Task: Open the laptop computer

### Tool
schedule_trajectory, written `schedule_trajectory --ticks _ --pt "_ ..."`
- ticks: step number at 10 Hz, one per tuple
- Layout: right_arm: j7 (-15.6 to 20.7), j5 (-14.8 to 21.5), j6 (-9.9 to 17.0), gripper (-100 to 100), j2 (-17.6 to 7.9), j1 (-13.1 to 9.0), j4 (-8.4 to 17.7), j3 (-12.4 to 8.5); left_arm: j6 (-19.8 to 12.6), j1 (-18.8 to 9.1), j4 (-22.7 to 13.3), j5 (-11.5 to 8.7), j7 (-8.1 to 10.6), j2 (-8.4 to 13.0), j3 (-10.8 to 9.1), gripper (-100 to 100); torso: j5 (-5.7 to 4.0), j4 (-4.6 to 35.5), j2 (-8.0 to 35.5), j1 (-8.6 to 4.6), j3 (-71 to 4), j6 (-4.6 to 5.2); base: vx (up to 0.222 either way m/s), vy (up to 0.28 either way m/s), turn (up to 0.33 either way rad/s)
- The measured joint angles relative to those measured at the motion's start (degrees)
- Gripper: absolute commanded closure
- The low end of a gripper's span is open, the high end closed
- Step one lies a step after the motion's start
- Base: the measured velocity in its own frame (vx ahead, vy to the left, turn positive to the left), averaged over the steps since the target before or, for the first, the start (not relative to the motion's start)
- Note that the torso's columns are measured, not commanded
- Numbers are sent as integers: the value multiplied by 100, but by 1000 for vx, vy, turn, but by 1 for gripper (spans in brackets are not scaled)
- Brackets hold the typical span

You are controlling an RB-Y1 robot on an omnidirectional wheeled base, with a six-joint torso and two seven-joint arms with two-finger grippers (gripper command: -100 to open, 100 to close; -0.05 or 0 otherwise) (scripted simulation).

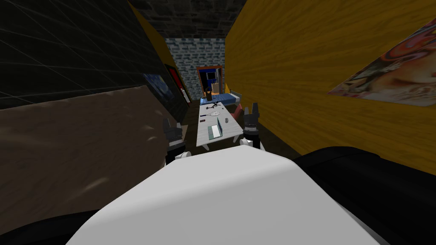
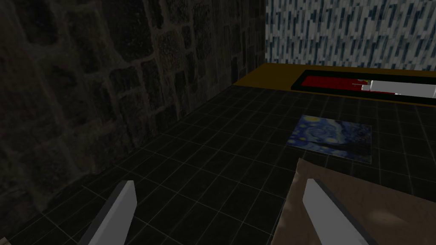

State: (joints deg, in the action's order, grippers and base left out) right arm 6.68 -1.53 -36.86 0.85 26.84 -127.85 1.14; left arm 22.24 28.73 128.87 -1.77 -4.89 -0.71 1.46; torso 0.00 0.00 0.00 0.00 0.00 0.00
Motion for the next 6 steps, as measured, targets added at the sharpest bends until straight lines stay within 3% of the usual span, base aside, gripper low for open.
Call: schedule_trajectory --ticks 2,6 --pt "0 0 0 0 0 0 0 0 0 0 0 0 0 0 0 0 0 600 597 0 -1200 0 0 0 0" --pt "0 0 0 0 0 0 -1 0 0 0 1 0 0 0 0 0 0 2268 2269 0 -4536 0 0 0 0"
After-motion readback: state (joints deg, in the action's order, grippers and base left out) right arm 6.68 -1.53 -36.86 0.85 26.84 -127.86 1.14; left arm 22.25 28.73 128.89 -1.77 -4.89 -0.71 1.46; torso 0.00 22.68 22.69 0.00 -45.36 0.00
